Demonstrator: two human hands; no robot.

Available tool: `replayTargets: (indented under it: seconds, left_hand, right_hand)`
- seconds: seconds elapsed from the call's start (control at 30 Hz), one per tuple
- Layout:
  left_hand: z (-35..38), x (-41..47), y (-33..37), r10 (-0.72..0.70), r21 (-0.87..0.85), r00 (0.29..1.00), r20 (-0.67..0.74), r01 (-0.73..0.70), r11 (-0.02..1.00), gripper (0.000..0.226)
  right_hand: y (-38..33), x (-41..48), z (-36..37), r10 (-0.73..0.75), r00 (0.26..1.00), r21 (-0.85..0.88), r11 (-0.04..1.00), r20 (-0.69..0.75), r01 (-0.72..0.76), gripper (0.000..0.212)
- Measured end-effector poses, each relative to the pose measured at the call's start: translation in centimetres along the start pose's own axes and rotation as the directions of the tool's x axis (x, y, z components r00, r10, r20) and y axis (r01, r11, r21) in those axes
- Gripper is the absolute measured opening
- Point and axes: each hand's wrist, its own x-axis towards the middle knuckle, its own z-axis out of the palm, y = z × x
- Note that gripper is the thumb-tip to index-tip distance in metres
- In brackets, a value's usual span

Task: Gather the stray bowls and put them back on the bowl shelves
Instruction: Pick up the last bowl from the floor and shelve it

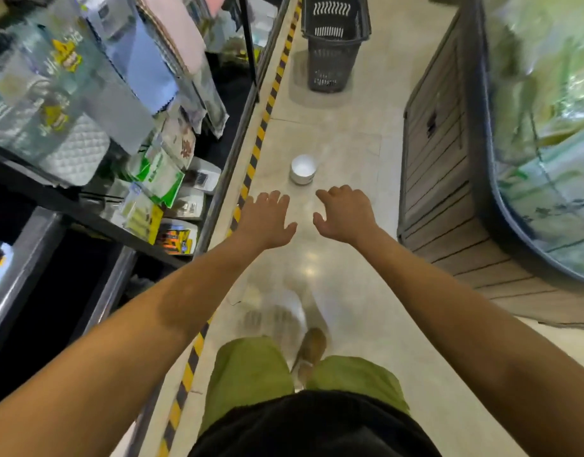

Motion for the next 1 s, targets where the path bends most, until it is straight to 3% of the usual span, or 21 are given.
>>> replayTargets:
  seconds: [0.27,0.47,0.53,0.7,0.8,1.0]
  left_hand:
    - [-1.9,17.0,-5.4,0.014,-0.005,1.0,0.016,-0.014,1.0,0.066]
    - [-1.1,32.7,-9.7,0.094,0.039,0.991,0.096,-0.098,0.994,0.067]
    - [0.4,38.2,-10.4,0.118,0.05,0.987,0.105,-0.124,0.991,0.065]
    - [7.2,49.5,-11.0,0.152,0.049,0.981,0.118,-0.159,0.986,0.065]
    - [14.2,56.4,-11.3,0.168,-0.001,0.98,0.107,-0.169,0.986,0.056]
    - [30.6,65.7,-12.3,0.08,-0.074,0.988,0.13,-0.071,0.995,0.061]
  right_hand:
    - [5.7,16.4,-0.2,-0.025,0.997,0.008,1.0,0.073,0.025,0.044]
    - [9.7,30.1,3.9,0.062,0.992,0.087,0.994,0.113,-0.072,0.054]
    - [11.4,34.6,6.5,0.084,0.987,0.085,0.992,0.138,-0.097,0.048]
    - [16.0,43.8,14.4,0.155,0.973,0.083,0.982,0.172,-0.171,0.049]
    - [19.2,49.1,22.1,0.189,0.963,0.11,0.971,0.191,-0.212,0.051]
    - [23.2,55.4,38.7,0.227,0.949,0.153,0.952,0.221,-0.263,0.053]
